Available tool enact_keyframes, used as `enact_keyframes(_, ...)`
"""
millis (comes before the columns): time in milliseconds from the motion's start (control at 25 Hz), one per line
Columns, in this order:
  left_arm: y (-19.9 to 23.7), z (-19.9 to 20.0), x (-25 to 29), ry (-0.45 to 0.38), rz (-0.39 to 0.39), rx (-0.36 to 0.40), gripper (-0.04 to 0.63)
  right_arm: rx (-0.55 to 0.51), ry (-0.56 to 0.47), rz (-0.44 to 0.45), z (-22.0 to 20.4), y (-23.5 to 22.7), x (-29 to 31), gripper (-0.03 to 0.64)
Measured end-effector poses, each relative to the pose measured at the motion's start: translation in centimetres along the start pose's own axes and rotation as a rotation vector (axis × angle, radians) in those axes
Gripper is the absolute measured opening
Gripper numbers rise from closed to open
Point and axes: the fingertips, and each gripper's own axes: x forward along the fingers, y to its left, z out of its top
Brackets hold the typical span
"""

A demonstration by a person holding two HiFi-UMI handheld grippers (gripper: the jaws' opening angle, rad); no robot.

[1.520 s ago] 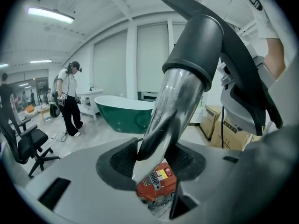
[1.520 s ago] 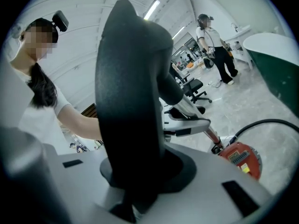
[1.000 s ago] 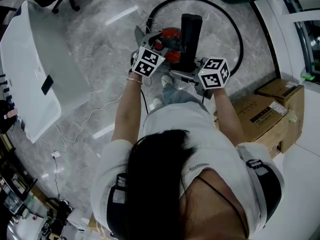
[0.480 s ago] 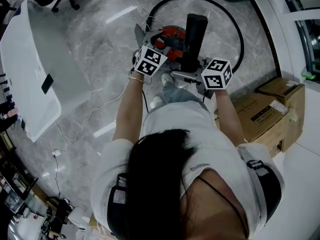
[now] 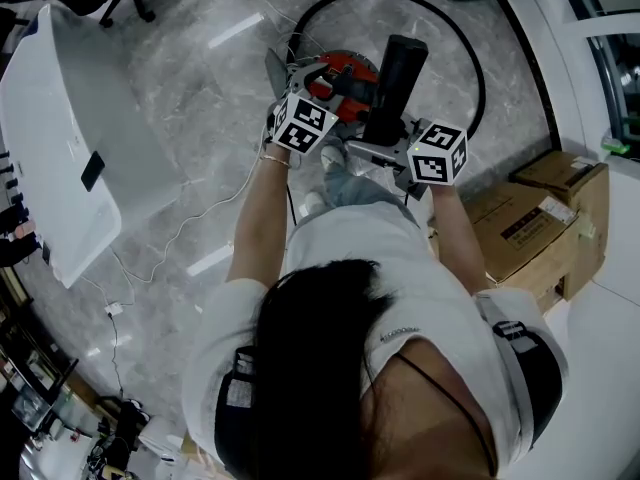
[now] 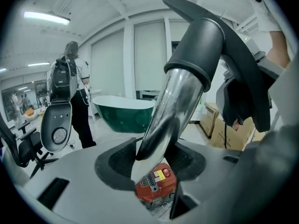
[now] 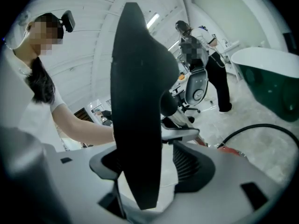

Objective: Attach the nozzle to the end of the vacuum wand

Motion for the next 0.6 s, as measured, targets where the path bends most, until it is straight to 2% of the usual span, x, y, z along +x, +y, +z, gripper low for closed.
enact_keyframes(120, -0.4, 0.0, 0.3, 0.001, -0.014, 0.004, 0.181, 0.004, -0.045, -0.034, 0.4, -0.2, -1.2, 0.293)
enact_keyframes(600, -0.3, -0.1, 0.3, -0.004, 0.009, -0.020, 0.186, 0.035, -0.179, -0.035, 2.2, 0.4, -3.2, 0.330)
